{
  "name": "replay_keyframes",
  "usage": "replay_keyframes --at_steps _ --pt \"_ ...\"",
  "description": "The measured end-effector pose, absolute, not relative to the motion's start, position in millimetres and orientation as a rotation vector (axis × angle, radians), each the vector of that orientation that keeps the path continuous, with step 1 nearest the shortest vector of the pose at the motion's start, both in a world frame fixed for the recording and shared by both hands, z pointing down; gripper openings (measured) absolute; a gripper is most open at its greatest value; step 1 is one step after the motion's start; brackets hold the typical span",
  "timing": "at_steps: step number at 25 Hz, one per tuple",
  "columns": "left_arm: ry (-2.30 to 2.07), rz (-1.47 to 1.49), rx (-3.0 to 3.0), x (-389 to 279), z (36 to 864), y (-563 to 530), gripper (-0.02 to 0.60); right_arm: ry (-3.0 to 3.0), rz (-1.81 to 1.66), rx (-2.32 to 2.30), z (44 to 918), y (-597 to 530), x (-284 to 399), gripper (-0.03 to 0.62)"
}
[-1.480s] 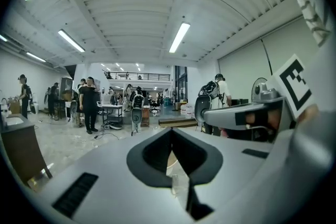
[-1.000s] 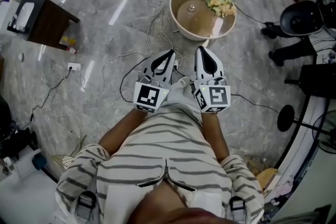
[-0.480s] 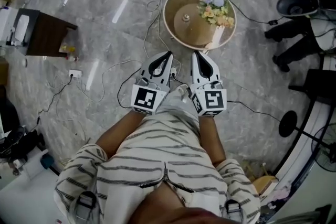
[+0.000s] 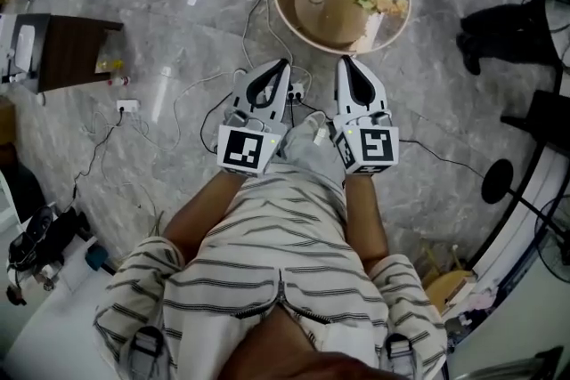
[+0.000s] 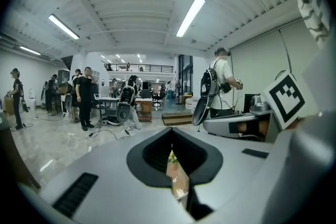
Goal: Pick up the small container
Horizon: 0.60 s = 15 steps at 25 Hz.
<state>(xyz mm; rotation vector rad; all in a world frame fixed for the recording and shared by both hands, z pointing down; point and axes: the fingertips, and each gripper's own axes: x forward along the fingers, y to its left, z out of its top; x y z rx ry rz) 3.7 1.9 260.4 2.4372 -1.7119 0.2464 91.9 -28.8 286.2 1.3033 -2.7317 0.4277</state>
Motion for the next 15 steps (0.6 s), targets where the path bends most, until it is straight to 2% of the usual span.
replay_keyframes --at_steps 9,15 --pt "-1.626 0.28 2.454 -38.7 303.5 -50.0 -0.002 -2.638 0.461 1.455 327.1 -76.5 64.6 0.005" --pt "-1.524 0.298 2.462 -59.0 364.8 -101.3 -0.002 -2.579 0.521 1.508 399.9 -129.5 30.0 0.005"
